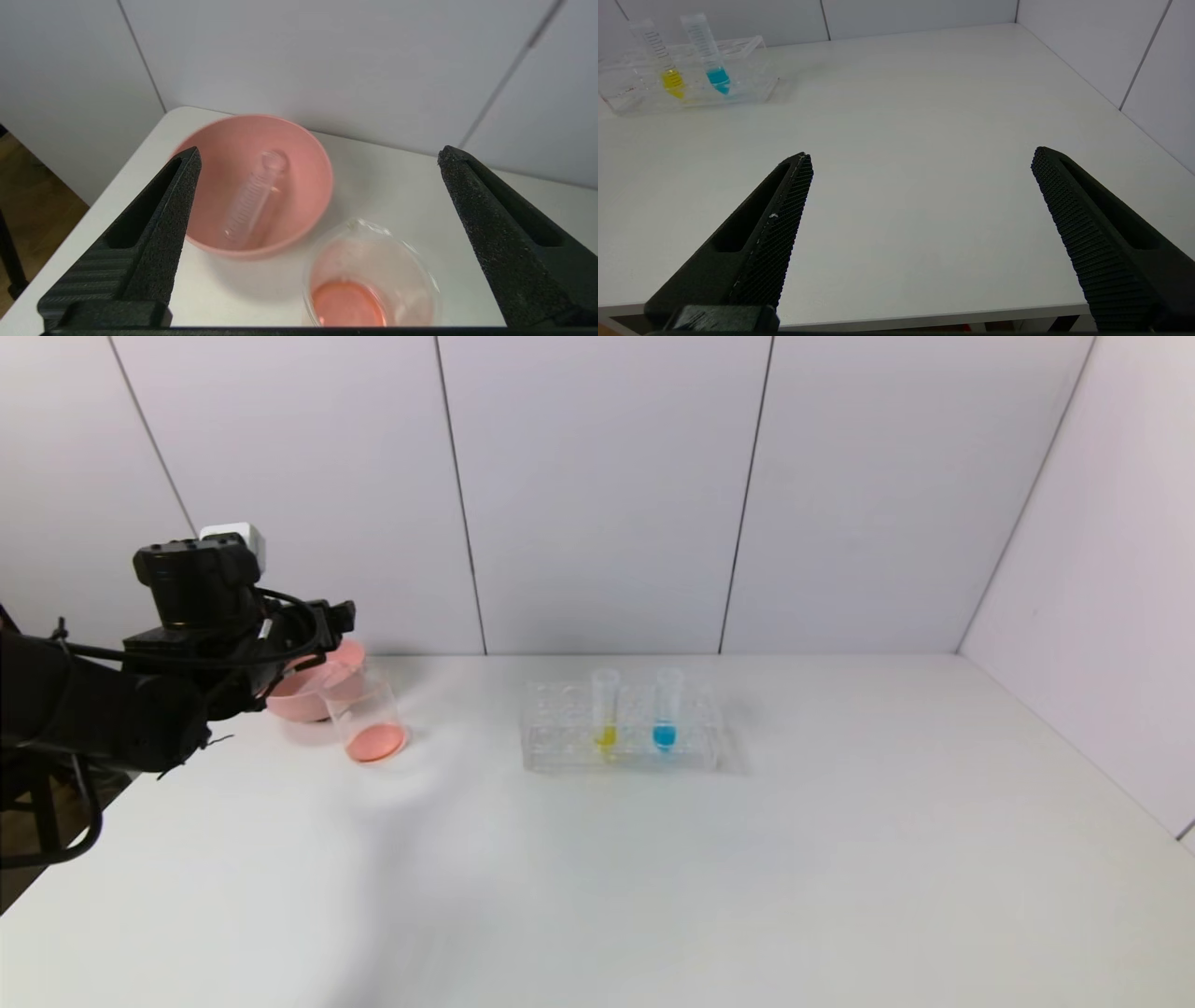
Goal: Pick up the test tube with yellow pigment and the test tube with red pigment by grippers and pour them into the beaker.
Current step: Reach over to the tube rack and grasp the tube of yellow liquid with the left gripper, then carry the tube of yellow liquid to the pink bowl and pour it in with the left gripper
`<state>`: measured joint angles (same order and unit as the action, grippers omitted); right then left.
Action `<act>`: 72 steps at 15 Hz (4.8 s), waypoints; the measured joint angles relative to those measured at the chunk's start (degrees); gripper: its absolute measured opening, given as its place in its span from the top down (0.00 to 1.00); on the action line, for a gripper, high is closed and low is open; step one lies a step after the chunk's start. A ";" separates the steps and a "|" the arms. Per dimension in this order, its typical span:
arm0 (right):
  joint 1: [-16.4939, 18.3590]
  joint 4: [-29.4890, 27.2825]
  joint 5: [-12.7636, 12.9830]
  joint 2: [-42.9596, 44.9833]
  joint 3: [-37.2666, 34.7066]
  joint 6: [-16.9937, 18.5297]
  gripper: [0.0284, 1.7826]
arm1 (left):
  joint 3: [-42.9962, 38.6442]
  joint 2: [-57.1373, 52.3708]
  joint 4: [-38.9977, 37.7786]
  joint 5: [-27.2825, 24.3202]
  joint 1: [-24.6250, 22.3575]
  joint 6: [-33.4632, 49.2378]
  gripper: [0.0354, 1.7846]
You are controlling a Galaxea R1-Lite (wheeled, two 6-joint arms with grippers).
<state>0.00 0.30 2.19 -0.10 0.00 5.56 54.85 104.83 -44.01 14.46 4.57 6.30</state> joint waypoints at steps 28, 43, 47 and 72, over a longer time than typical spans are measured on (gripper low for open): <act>0.00 0.02 0.00 0.00 0.00 0.02 0.04 | 9.64 20.68 -11.67 25.64 44.04 -2.04 0.01; 0.00 0.00 0.00 0.00 0.00 0.04 0.04 | 19.99 28.44 -12.39 24.98 39.80 -3.96 0.01; 0.00 0.00 0.00 0.00 0.00 0.00 0.04 | 19.96 28.50 -12.43 25.04 39.80 -3.96 0.01; 0.00 0.02 0.00 0.00 0.00 0.00 0.04 | 19.99 28.06 -12.13 25.15 39.89 -4.02 0.78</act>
<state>0.00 0.33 2.19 -0.10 0.00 5.56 74.84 132.89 -56.14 39.61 44.46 2.28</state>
